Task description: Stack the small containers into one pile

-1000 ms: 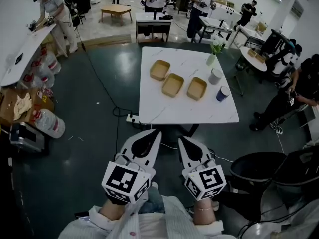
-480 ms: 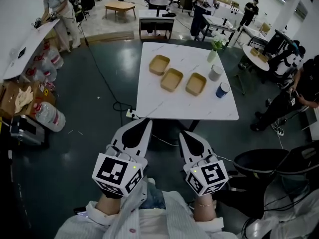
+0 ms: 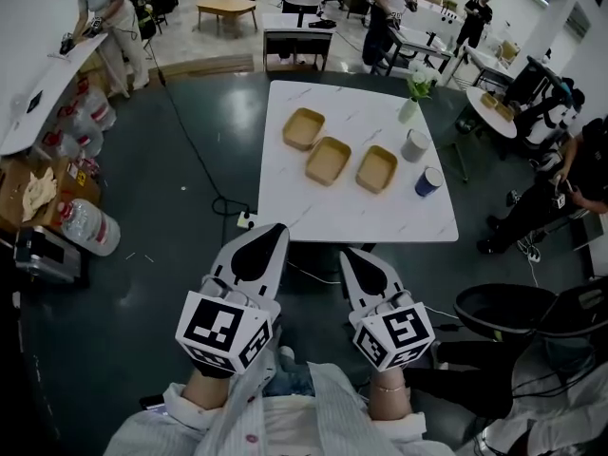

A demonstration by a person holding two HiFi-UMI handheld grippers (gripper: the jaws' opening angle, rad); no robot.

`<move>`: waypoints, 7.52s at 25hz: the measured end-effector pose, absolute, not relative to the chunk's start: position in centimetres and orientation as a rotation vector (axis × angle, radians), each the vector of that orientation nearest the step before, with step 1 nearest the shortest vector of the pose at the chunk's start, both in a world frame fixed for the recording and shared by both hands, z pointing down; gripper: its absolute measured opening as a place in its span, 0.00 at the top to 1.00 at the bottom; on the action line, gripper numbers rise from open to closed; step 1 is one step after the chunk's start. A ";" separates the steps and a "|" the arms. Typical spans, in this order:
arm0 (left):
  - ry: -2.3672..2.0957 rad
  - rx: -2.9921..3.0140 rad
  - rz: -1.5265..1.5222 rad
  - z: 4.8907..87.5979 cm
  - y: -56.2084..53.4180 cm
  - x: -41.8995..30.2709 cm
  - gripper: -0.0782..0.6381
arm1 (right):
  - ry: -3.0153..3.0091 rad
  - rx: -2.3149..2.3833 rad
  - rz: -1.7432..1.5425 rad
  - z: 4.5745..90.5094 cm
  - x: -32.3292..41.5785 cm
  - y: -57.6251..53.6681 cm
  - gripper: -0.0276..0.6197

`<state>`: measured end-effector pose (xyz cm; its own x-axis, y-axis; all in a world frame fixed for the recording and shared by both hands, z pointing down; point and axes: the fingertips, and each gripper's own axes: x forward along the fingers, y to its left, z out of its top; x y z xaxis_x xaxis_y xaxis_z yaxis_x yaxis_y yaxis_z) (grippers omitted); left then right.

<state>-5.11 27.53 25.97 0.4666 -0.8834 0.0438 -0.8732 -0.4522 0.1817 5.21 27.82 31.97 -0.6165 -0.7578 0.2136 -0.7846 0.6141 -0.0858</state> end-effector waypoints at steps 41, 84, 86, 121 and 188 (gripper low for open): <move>-1.313 2.545 0.056 29.8 -1.1 -7.9 0.87 | -2.477 1.447 0.502 36.4 3.9 1.2 0.94; -1.454 2.252 0.375 40.8 -15.5 -6.1 0.86 | -2.490 1.116 0.658 41.6 8.8 -11.2 0.94; -1.432 2.234 0.411 42.2 -16.0 -6.3 0.79 | -2.484 1.111 0.668 42.0 8.6 -11.4 0.94; -1.255 1.977 0.879 59.7 -21.0 -10.0 0.85 | -2.352 1.207 0.818 46.3 9.6 -12.6 0.94; -1.183 1.963 0.920 57.1 -8.4 -0.4 0.86 | -2.336 1.391 0.847 44.6 15.8 -5.3 0.94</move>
